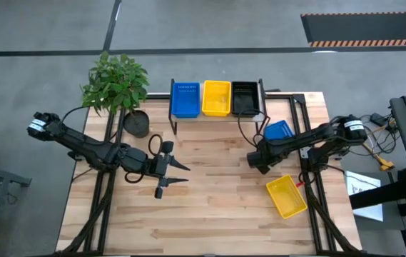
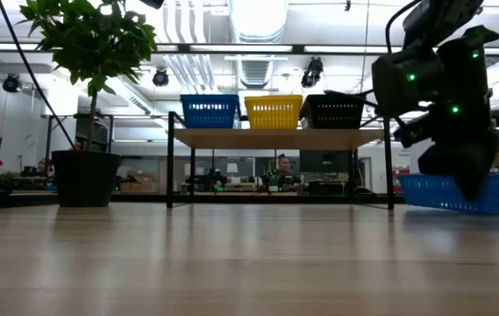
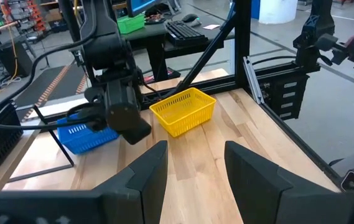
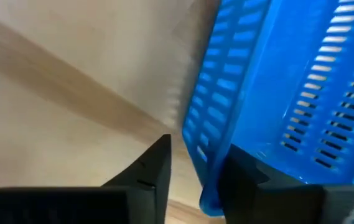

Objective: Stack baskets on shelf by color
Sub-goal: Stack the blue bin on top of the other blue bin on the shelf

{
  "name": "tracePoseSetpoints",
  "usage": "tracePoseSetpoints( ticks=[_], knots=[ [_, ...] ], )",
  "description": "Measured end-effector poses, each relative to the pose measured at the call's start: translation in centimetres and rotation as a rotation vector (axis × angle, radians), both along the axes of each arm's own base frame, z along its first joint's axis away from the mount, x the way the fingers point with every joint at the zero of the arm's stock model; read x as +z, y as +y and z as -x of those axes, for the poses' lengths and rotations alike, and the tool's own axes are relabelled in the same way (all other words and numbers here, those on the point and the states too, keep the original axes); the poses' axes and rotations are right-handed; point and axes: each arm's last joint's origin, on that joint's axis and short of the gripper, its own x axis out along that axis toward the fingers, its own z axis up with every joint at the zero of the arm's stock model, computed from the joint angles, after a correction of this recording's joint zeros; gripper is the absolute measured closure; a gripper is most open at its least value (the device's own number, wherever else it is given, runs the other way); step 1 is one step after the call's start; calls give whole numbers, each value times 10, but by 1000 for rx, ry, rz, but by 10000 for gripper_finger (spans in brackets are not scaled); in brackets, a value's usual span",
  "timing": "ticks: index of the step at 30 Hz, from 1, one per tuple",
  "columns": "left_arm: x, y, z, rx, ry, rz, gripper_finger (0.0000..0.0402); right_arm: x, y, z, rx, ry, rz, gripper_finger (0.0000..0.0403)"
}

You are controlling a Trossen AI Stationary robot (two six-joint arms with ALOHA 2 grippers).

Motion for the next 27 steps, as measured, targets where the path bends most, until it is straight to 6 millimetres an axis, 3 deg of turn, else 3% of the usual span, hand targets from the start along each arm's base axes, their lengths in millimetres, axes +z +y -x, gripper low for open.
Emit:
tracePoseSetpoints(
  ticks=[10,22,27],
  knots=[
    [0,0,0,0,0,0,258,10,5,-15,53,-118,-151,389],
    [-4,0,1,1,13,-3,258,34,30,-63,253,-501,-304,394],
    [-5,0,1,0,15,0,258,45,47,-72,344,-583,-324,394]
  ],
)
